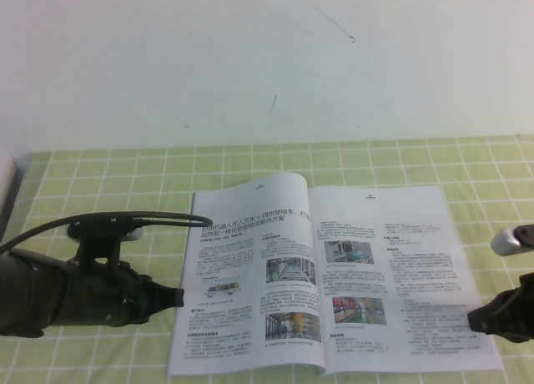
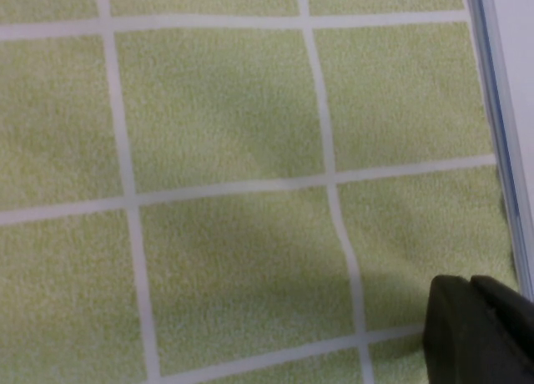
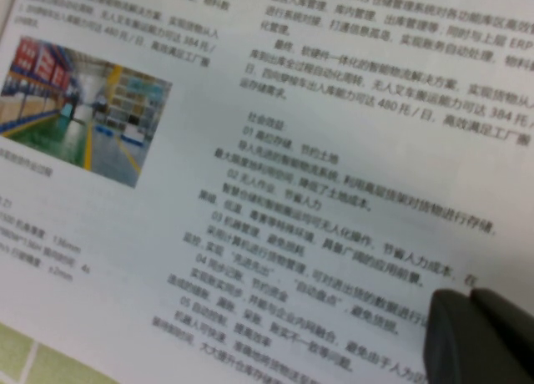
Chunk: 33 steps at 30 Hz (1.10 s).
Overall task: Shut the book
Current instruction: 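Close the open booklet and leave it lying on the table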
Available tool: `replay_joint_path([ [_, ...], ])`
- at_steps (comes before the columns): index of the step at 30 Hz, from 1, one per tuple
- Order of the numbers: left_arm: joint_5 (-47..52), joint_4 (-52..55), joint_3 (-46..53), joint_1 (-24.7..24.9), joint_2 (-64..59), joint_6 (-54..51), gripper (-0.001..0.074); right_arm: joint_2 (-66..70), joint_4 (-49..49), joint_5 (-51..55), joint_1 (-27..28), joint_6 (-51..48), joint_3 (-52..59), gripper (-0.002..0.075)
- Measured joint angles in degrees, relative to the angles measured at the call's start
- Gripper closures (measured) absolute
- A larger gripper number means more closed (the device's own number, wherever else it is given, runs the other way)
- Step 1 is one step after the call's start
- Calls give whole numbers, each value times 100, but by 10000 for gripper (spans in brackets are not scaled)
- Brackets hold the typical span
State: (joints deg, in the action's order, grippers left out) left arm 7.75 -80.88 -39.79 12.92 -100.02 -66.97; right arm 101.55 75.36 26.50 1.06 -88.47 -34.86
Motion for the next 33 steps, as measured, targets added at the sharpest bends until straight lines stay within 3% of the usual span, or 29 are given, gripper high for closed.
replay_joint_path([
  [14, 460, 62, -276, 0, 192, -19, 738, 35, -176, 489, -12, 375, -388, 729],
  [23, 393, 77, -492, 0, 192, -167, 738, 282, -1351, 129, -346, 1051, -812, 729],
  [33, 554, 77, -492, 0, -116, -492, 738, 577, -1552, 366, -346, 1495, -968, 729],
])
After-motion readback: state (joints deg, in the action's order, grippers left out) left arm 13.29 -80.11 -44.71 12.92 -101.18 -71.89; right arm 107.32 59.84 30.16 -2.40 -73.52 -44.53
